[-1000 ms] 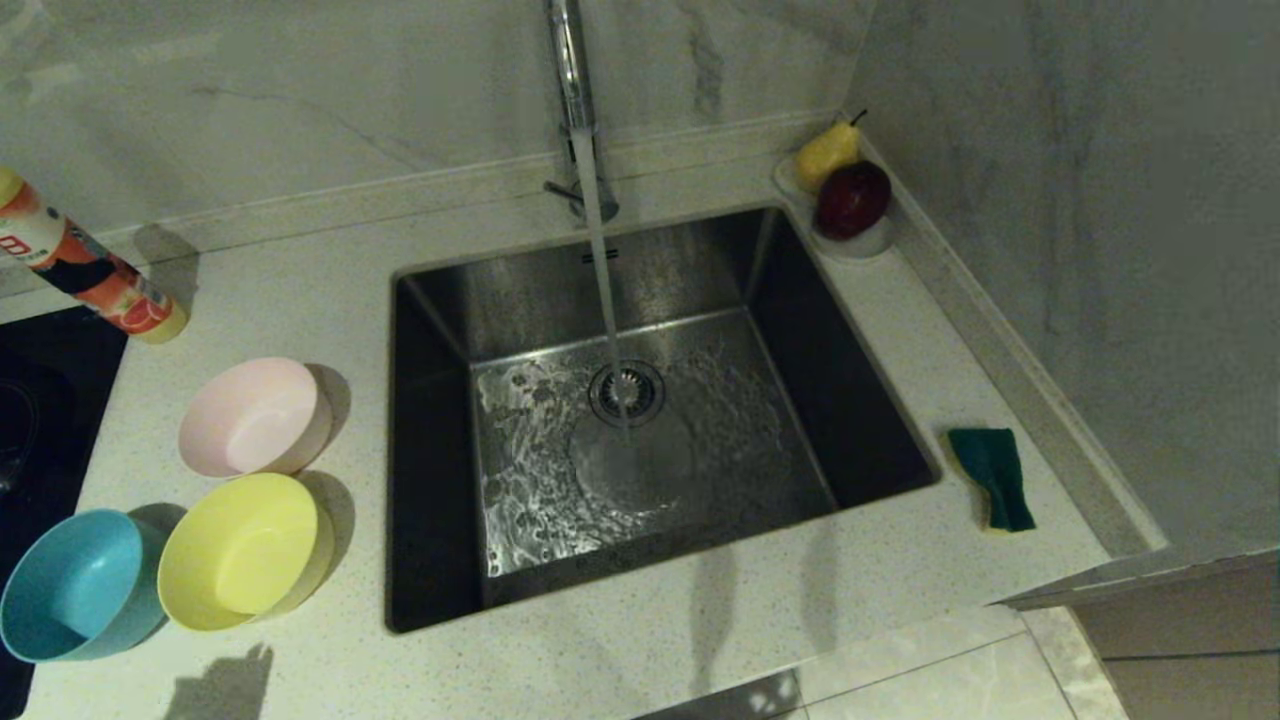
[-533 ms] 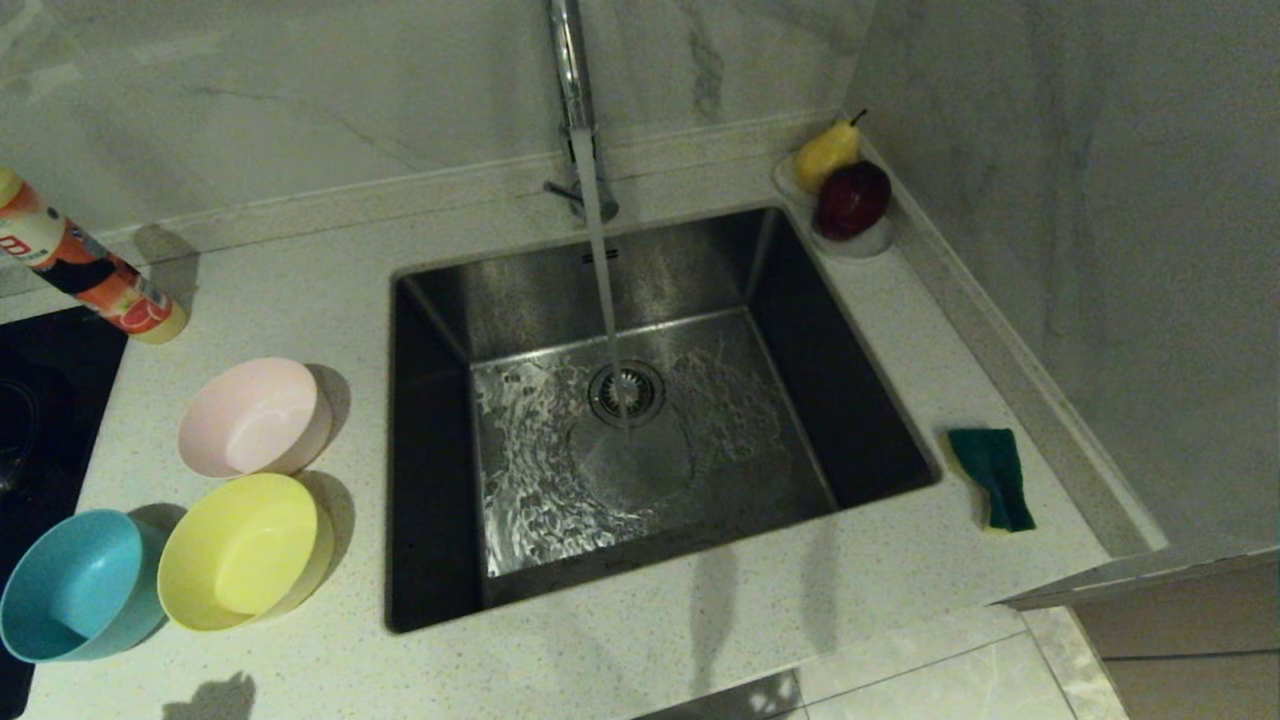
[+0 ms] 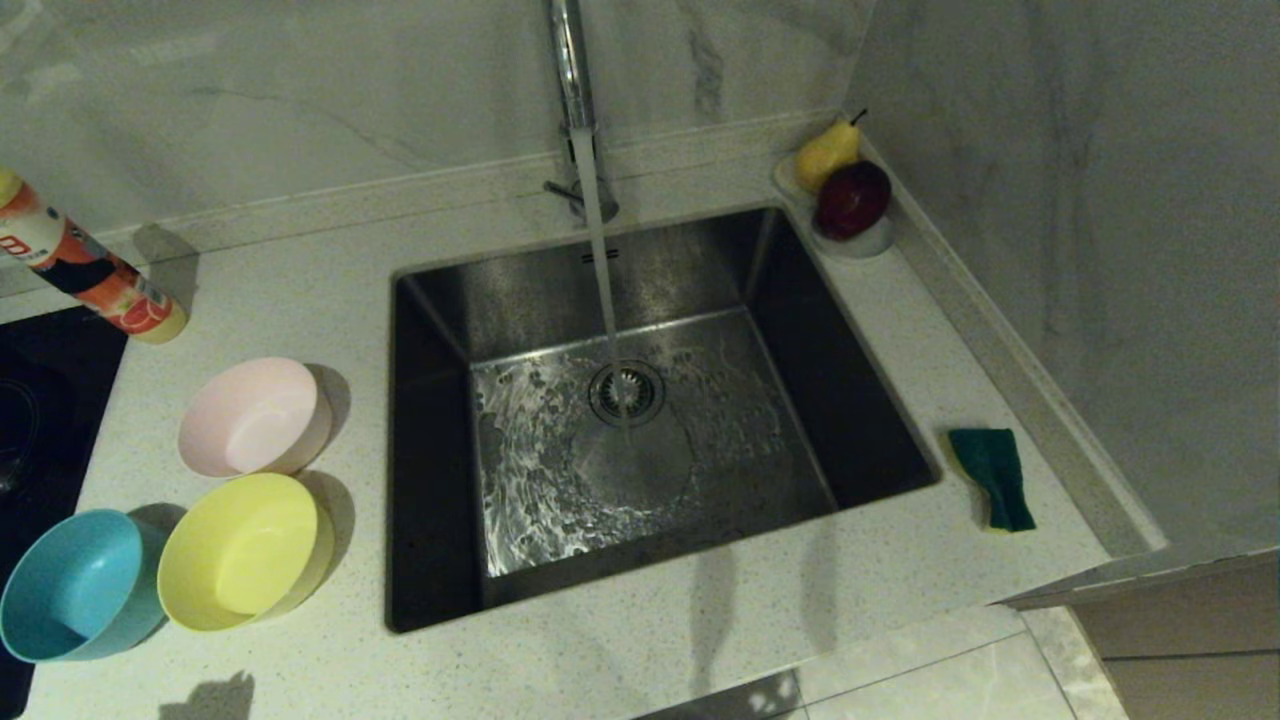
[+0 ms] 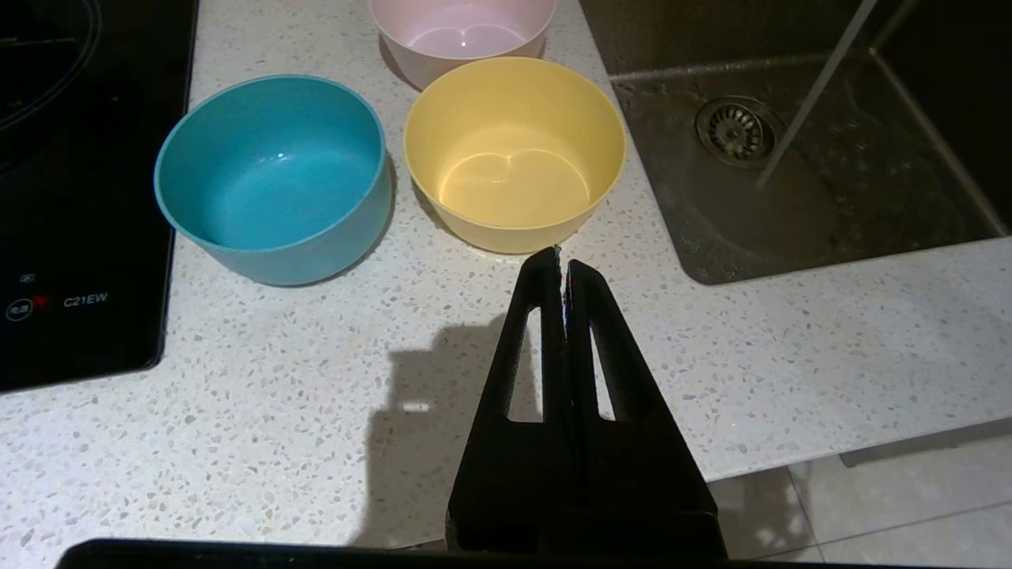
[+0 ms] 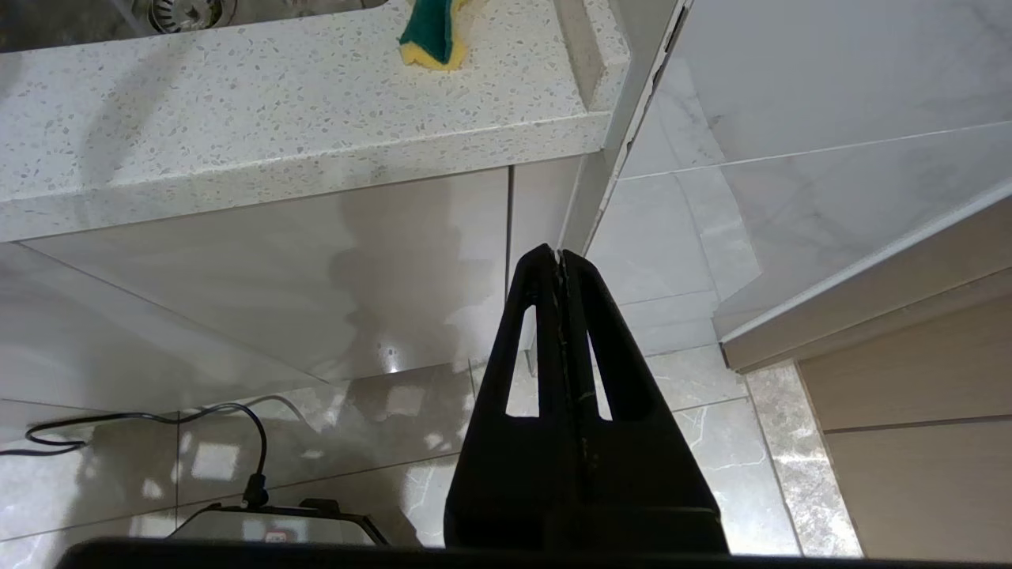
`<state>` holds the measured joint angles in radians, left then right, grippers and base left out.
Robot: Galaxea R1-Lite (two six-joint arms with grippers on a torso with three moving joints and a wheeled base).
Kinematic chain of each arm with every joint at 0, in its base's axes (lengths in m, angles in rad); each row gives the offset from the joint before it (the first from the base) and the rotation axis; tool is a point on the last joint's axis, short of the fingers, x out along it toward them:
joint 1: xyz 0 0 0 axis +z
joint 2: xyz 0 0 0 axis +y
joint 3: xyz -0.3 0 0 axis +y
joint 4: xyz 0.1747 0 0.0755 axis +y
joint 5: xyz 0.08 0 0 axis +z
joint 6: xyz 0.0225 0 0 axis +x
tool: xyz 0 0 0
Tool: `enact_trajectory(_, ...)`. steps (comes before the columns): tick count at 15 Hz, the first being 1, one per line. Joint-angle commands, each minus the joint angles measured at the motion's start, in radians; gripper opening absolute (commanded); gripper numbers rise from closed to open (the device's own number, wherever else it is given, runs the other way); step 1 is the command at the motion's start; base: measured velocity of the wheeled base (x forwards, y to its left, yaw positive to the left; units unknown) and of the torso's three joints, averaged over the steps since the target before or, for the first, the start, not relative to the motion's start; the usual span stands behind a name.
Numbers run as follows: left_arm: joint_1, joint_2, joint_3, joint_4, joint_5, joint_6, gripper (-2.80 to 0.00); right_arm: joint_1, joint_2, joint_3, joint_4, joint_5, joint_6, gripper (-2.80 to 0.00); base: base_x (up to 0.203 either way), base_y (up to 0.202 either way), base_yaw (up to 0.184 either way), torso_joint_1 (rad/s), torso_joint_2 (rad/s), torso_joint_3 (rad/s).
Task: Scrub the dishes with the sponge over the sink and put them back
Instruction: Pick up a bowl and the sponge
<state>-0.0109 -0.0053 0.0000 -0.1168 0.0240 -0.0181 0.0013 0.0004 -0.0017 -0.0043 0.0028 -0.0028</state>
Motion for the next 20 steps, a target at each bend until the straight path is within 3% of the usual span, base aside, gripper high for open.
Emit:
enact_trajectory(1, 0.001, 0.004, 0.040, -0.001, 0.001, 0.000, -2.80, 0.002, 0.000, 0.000, 0.000, 0.000, 0.000, -2.80, 0.000, 0.000, 0.000, 0.000, 0.00, 0.000)
enact_trajectory(20, 0.000, 0.004, 0.040, -0.001, 0.001, 0.000, -2.80, 0.000, -0.002, 0.000, 0.001, -0.001, -0.002, -2.80, 0.000, 0.000, 0.000, 0.000, 0.00, 0.000)
